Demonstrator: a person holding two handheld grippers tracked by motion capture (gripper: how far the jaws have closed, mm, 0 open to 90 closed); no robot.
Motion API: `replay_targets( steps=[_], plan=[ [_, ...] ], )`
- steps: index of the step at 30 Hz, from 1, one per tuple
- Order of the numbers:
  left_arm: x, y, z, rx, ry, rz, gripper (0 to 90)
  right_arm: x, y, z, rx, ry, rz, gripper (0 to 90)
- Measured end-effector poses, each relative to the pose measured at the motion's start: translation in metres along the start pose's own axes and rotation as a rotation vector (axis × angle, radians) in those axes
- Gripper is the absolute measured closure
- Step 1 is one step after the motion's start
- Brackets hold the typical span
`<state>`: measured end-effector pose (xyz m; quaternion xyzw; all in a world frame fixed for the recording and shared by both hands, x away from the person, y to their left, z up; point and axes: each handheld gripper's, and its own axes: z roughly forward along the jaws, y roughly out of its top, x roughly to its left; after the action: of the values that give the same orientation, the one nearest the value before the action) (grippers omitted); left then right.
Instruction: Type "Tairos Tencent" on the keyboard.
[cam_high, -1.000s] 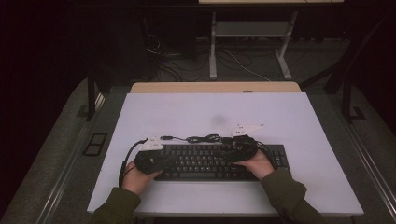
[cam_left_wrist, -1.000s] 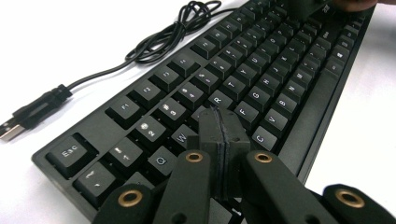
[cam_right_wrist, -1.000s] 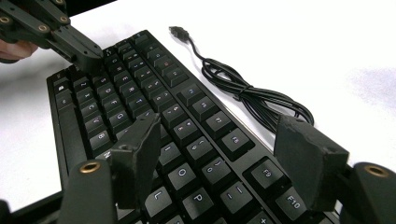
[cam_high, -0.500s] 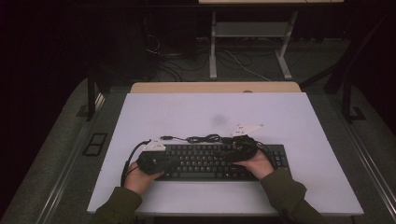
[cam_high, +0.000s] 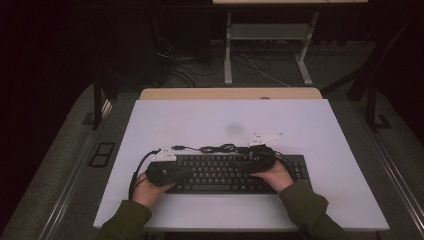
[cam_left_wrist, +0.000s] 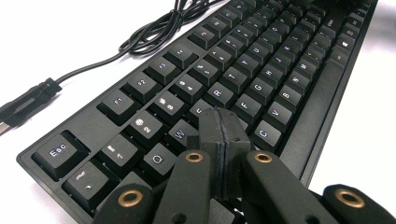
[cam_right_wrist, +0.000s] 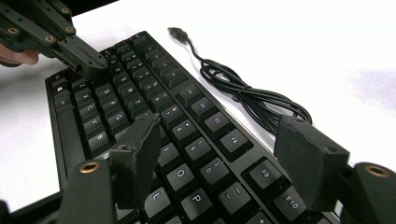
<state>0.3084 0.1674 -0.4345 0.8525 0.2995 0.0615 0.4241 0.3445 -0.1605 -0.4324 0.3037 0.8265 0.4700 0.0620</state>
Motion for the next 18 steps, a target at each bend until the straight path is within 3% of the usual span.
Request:
replay_targets(
  steps=[13,18],
  plan=[
    [-0.0049,0.0033,-0.0054,-0.021,-0.019,0.009,89.3,-0.0003,-0.0008,0.0009,0.0,-0.002,-0.003,28.9],
    [-0.0072,0.0041,-0.0057,-0.023,-0.03,0.011,89.3,-0.0014,-0.0008,0.0016,0.001,-0.013,0.01,22.7]
  ],
)
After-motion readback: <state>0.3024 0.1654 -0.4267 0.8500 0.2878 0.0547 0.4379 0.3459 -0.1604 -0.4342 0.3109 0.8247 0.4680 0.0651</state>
